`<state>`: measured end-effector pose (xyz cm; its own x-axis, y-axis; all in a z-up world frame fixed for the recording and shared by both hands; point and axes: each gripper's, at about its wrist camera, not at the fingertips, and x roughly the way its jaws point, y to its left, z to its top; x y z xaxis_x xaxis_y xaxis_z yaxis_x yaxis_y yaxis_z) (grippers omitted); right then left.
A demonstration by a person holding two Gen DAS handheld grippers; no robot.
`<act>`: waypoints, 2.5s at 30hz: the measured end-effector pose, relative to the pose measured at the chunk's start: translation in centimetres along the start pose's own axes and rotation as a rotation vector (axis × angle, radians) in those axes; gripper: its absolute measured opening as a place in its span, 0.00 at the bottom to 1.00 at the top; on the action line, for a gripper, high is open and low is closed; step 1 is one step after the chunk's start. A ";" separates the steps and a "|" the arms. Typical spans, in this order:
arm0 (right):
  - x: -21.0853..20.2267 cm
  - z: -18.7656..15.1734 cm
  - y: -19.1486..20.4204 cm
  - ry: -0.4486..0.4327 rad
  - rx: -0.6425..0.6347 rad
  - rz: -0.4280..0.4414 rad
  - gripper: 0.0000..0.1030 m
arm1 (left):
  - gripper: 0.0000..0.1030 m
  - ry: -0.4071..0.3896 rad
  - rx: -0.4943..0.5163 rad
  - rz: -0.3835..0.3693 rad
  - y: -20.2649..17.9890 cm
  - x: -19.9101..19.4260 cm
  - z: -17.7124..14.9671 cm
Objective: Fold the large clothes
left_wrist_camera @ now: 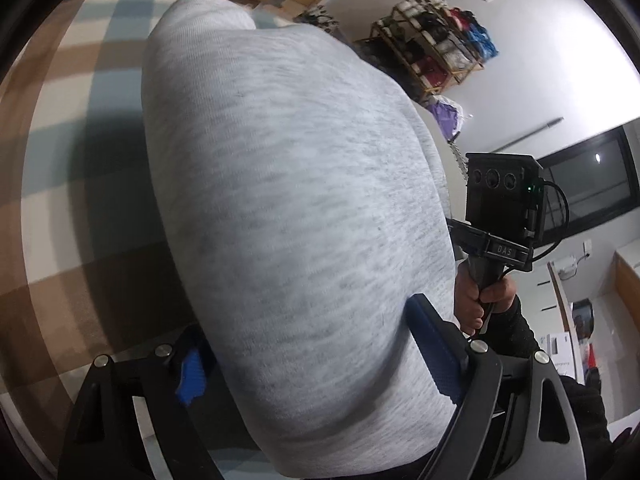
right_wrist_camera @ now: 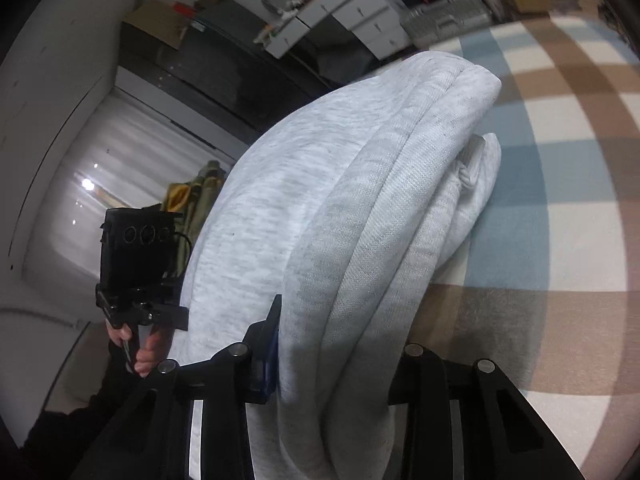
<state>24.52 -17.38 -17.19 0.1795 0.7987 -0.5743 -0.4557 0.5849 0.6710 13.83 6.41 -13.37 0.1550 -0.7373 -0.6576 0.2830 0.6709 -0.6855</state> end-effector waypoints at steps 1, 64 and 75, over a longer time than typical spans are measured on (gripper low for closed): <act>-0.6 -0.1 -0.2 -0.012 0.008 0.011 0.35 | 0.82 -0.004 0.011 0.001 -0.4 0.0 0.0; -40.4 -3.0 -20.9 -0.436 0.078 -0.665 0.31 | 0.81 -0.036 0.685 0.117 -28.3 33.5 6.9; -26.3 13.7 -25.7 -0.045 0.005 -0.675 0.25 | 0.81 -0.092 0.567 -0.083 -28.6 34.6 8.2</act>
<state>43.40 -51.49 -12.88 0.4595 0.2632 -0.8483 -0.2273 0.9581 0.1742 18.84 -38.96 -13.96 0.1854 -0.8064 -0.5615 0.7569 0.4816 -0.4418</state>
